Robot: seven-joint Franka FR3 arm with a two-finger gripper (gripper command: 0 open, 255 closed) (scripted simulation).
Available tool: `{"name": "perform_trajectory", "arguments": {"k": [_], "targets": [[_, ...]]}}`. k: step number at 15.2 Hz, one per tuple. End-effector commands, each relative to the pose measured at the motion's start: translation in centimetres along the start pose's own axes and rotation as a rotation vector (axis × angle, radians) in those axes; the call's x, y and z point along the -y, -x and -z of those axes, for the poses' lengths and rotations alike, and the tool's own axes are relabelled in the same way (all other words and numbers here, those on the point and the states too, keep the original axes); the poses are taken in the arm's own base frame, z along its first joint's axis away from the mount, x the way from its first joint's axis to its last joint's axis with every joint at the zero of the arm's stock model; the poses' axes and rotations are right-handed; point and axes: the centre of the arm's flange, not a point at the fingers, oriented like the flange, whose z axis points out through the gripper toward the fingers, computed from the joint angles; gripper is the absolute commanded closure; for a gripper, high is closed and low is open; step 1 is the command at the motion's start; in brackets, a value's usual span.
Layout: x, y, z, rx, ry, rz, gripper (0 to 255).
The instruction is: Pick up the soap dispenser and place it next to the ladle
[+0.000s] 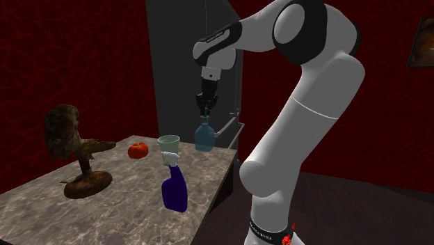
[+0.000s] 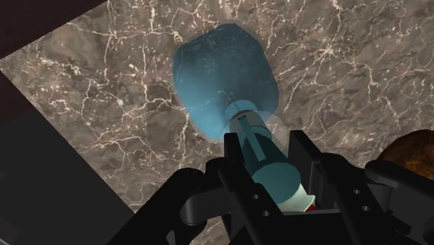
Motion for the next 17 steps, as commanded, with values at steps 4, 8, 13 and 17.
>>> {"name": "perform_trajectory", "arguments": {"k": [4, 8, 13, 17], "targets": [[0.4, -0.3, 2.6, 0.000, 0.000, 0.000, 255], [0.6, -0.6, 4.7, 0.000, 0.000, 0.000, 255], [0.9, -0.9, 7.3, 0.000, 0.000, 0.000, 255], [1.1, -1.2, 9.4, 0.000, 0.000, 0.000, 255]]}}
